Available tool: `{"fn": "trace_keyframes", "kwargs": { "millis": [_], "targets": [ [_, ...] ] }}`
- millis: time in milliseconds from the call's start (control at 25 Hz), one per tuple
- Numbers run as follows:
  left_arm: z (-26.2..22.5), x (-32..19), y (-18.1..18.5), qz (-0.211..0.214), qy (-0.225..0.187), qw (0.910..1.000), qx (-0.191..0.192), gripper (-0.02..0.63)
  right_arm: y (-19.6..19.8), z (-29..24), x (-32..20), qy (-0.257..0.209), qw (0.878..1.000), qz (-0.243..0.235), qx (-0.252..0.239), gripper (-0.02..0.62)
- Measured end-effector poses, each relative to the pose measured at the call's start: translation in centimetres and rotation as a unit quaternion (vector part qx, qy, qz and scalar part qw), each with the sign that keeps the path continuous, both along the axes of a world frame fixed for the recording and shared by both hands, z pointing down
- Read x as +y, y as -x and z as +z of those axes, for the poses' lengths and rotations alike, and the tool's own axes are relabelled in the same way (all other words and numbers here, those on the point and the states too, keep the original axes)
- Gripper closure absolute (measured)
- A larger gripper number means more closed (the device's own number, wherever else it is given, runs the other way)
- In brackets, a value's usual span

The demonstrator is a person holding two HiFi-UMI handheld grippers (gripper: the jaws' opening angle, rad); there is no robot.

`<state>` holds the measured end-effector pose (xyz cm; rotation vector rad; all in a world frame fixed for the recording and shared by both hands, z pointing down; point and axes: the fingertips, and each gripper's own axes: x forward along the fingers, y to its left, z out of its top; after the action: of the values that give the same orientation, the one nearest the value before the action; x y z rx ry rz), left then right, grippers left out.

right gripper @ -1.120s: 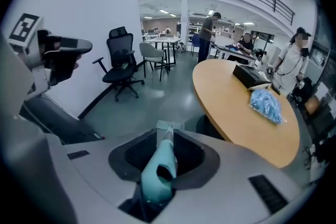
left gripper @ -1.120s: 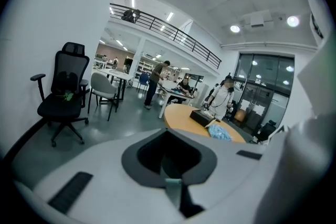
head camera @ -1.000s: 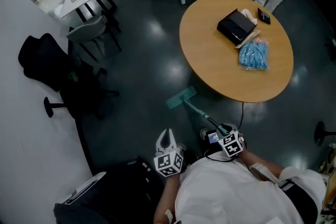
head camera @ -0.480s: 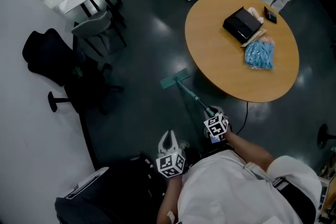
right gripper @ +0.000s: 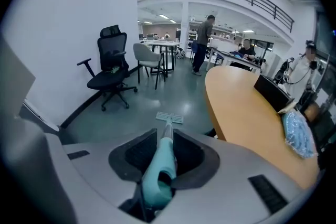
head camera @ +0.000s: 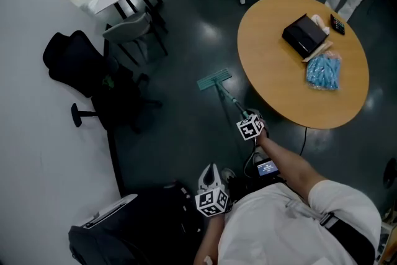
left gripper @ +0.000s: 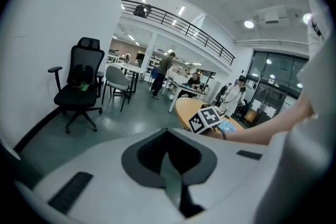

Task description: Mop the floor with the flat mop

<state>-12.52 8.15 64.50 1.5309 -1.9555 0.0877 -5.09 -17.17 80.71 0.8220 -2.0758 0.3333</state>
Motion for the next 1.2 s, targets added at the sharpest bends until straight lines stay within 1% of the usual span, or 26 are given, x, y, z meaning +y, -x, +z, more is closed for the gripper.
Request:
{"fn": "trace_keyframes", "kwargs": {
  "millis": [120, 240, 360, 440, 560, 680, 840, 960, 1200],
  "targets": [
    [-0.4, -1.0, 0.4, 0.006, -0.013, 0.9999, -0.004, 0.601, -1.6, -1.0, 2.2, 0.007, 1.000, -0.010, 0.009, 0.492],
    [-1.2, -2.3, 0.2, 0.021, -0.028, 0.9994, -0.004, 0.601, -4.7, -3.3, 6.1, 0.018, 0.999, -0.024, 0.010, 0.492],
    [-2.3, -3.6, -0.2, 0.041, -0.045, 0.9981, -0.005, 0.601, -7.4, -8.3, 10.3, 0.022, 0.999, -0.039, -0.015, 0.492],
    [-3.0, -4.6, -0.6, 0.054, -0.058, 0.9968, -0.007, 0.601, -8.3, -12.0, 12.1, 0.012, 0.998, -0.047, -0.043, 0.492],
    [-3.5, -5.8, -1.2, 0.070, -0.073, 0.9948, -0.009, 0.601, -8.3, -14.4, 13.3, -0.009, 0.997, -0.051, -0.061, 0.492],
    [-4.3, -6.5, -2.1, 0.091, -0.085, 0.9922, -0.012, 0.601, -8.0, -14.7, 13.2, -0.026, 0.996, -0.043, -0.071, 0.494],
    [-5.0, -6.9, -3.5, 0.118, -0.096, 0.9883, -0.016, 0.601, -7.7, -15.2, 12.4, -0.038, 0.995, -0.033, -0.081, 0.495],
    [-4.8, -6.8, -3.8, 0.123, -0.093, 0.9879, -0.014, 0.601, -7.3, -15.5, 11.9, -0.051, 0.994, -0.037, -0.084, 0.495],
    [-5.0, -6.6, -3.2, 0.116, -0.094, 0.9887, -0.017, 0.601, -6.4, -15.6, 12.4, -0.056, 0.993, -0.051, -0.092, 0.495]
  ]
}}
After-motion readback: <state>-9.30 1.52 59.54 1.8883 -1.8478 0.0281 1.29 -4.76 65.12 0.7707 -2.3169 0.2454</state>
